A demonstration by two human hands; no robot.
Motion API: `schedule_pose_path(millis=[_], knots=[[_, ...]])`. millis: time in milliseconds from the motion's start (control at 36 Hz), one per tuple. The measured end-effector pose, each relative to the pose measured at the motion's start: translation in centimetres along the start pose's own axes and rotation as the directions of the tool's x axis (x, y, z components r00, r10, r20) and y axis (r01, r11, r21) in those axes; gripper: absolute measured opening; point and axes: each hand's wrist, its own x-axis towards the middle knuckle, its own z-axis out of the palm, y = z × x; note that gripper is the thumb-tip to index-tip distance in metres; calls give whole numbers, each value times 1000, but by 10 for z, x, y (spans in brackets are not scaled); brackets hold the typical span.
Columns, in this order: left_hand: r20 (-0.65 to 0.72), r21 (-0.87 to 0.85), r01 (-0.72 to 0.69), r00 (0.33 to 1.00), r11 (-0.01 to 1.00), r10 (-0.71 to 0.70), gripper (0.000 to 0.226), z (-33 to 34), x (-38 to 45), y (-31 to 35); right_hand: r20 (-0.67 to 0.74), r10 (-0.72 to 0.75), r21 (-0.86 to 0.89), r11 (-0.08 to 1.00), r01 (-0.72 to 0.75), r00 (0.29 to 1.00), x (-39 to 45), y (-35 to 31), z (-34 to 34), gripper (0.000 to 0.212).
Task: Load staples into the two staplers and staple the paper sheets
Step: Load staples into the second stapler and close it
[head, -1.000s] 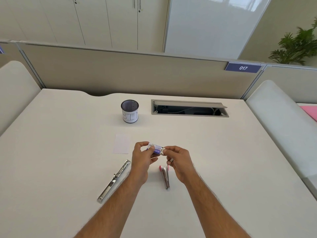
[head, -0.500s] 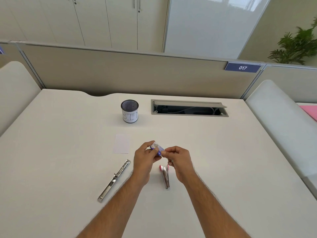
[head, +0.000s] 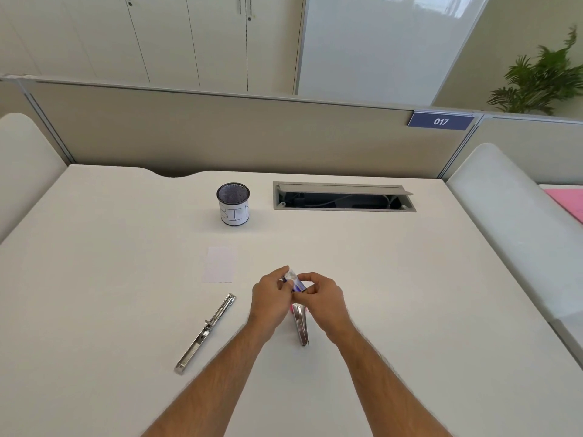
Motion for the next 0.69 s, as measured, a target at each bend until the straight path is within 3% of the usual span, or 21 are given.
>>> schedule_pose_path(millis=[222, 500, 694], knots=[[15, 20, 34, 999, 999, -34, 43, 5, -2, 1, -133, -10, -94, 996, -3, 991, 13, 10, -3, 21], [4, 48, 36, 999, 998, -37, 14, 4, 0, 4, -421, 72, -183, 969, -163, 904, 58, 30, -43, 16], [36, 105, 22, 999, 994, -26, 16, 10, 6, 4, -471, 138, -180, 952, -248, 872, 93, 49, -72, 16]])
